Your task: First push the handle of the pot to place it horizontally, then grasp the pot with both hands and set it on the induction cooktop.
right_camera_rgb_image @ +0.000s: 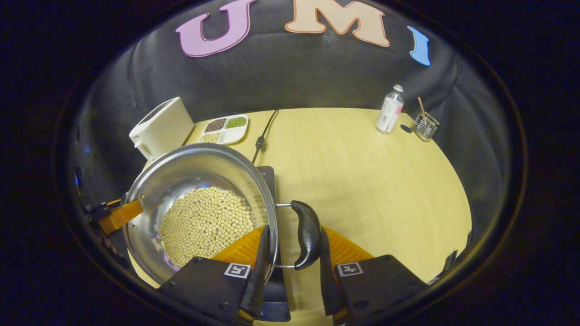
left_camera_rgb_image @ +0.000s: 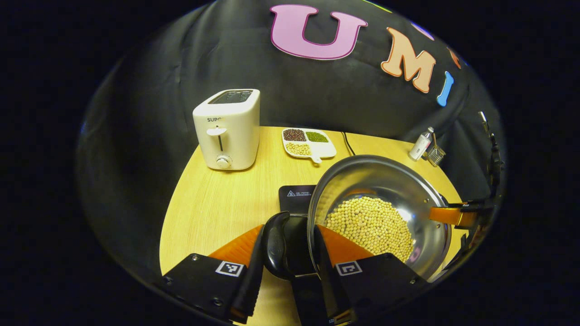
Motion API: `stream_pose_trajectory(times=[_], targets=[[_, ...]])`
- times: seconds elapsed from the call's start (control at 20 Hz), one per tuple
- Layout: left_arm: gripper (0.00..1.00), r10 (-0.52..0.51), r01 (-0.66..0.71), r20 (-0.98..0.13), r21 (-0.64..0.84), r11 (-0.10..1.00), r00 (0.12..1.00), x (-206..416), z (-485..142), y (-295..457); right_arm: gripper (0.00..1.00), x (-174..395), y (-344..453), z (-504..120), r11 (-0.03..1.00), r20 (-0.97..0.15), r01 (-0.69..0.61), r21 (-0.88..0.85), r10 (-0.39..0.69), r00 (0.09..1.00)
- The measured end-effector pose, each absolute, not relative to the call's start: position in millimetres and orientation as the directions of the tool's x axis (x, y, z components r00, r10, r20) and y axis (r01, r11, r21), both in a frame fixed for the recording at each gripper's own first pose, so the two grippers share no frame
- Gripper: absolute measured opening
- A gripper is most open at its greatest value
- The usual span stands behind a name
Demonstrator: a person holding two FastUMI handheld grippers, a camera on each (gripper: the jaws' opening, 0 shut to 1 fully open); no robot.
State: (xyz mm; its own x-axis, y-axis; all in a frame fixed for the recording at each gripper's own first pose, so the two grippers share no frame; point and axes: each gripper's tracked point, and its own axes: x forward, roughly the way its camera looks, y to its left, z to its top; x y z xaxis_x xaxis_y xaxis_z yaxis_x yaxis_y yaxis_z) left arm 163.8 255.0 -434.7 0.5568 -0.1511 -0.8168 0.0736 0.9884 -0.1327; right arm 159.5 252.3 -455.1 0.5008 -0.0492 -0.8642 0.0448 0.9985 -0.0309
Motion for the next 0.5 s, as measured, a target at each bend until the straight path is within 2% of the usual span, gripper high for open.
stream_pose_trajectory(times=[0.15,0.25,0.3,0.35,0.4,0.5], targets=[[0.62,-0.122,0.068,-0.836,-0.101,0.993,0.534,160.4,-439.5,259.1,0.49,160.1,253.2,-455.5,0.999,-0.862,0.036,-0.019,-0.035,0.506],[0.70,-0.053,0.051,-0.834,-0.030,0.998,0.550,164.8,-436.6,267.9,0.57,162.6,252.4,-453.3,1.000,-0.859,0.025,-0.007,-0.019,0.511],[0.77,-0.011,0.039,-0.821,0.014,0.999,0.571,169.4,-433.2,272.0,0.63,164.8,251.3,-451.4,1.000,-0.855,0.018,-0.002,-0.011,0.519],[0.80,0.016,0.034,-0.814,0.044,0.998,0.581,167.6,-430.6,272.8,0.63,165.9,249.9,-448.3,1.000,-0.848,0.013,0.005,-0.002,0.529],[0.90,0.039,0.031,-0.805,0.072,0.997,0.592,167.8,-425.8,273.9,0.67,168.9,247.9,-444.9,1.000,-0.840,0.012,0.013,0.004,0.542],[0.92,0.089,0.019,-0.771,0.129,0.991,0.631,174.5,-411.5,276.0,0.87,172.9,246.3,-438.5,0.999,-0.829,-0.001,0.041,0.035,0.559]])
